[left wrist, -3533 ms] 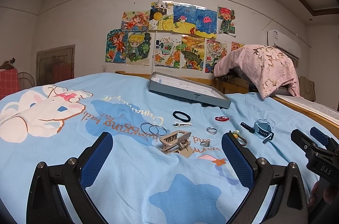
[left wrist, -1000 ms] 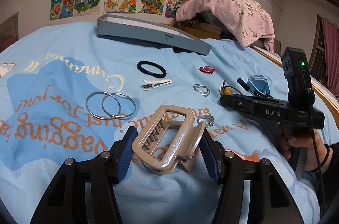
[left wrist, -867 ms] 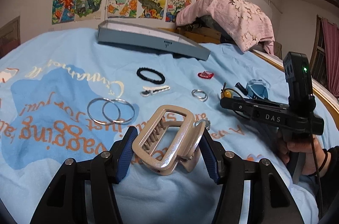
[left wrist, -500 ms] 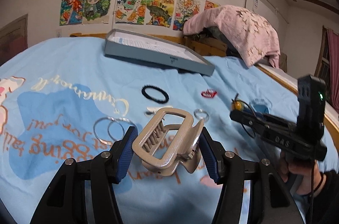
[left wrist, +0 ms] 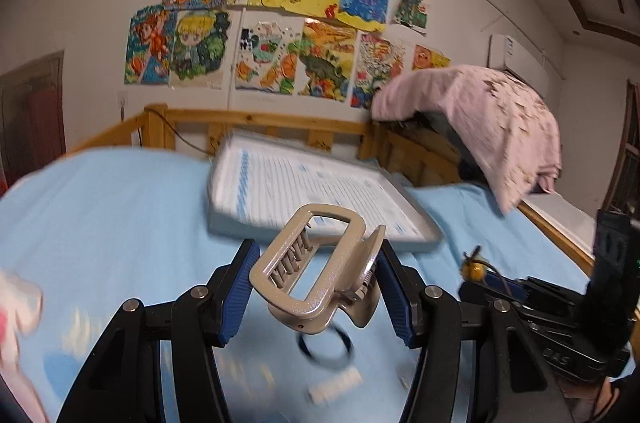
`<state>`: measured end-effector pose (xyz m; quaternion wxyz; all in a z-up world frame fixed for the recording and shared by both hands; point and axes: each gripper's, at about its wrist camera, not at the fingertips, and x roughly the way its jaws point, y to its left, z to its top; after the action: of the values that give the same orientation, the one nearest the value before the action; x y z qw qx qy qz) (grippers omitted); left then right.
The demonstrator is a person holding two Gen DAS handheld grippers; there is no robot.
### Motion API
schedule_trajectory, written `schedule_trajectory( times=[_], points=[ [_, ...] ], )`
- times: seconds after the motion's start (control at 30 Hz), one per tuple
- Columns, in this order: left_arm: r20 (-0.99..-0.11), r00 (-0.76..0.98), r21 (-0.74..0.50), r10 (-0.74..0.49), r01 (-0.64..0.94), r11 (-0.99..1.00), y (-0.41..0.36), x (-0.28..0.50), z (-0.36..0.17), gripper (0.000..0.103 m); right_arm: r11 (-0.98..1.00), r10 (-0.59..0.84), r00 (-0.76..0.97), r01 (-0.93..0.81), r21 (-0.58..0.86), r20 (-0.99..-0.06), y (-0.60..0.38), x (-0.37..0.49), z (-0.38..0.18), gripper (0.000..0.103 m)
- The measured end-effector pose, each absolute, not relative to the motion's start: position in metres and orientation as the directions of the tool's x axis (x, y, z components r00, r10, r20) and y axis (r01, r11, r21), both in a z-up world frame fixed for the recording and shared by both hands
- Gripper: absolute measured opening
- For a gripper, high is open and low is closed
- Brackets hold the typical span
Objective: Organize jewelry
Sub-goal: 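Carry the claw clip and beaded hair tie over the grey tray with both tools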
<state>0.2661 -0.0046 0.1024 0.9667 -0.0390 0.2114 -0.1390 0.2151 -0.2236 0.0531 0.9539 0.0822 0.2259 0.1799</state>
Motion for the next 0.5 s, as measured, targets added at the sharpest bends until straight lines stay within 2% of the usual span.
schedule_trajectory(
  times=[0.23,0.5],
  points=[
    [-0.414,0.882,-0.102,-0.224,0.200,0.975,0.004,0.366,0.101,0.056,0.939,0.339,0.849,-0.281,0.197,-0.405,-0.211,0.317,0.072,0.023],
    [-0.494,0.845,-0.108,-0.202,0.171,0.979,0.009,0.406,0.070,0.056,0.934,0.349,0.790,-0.251,0.253,-0.505,-0.189,0.404,0.043,0.023]
  ],
)
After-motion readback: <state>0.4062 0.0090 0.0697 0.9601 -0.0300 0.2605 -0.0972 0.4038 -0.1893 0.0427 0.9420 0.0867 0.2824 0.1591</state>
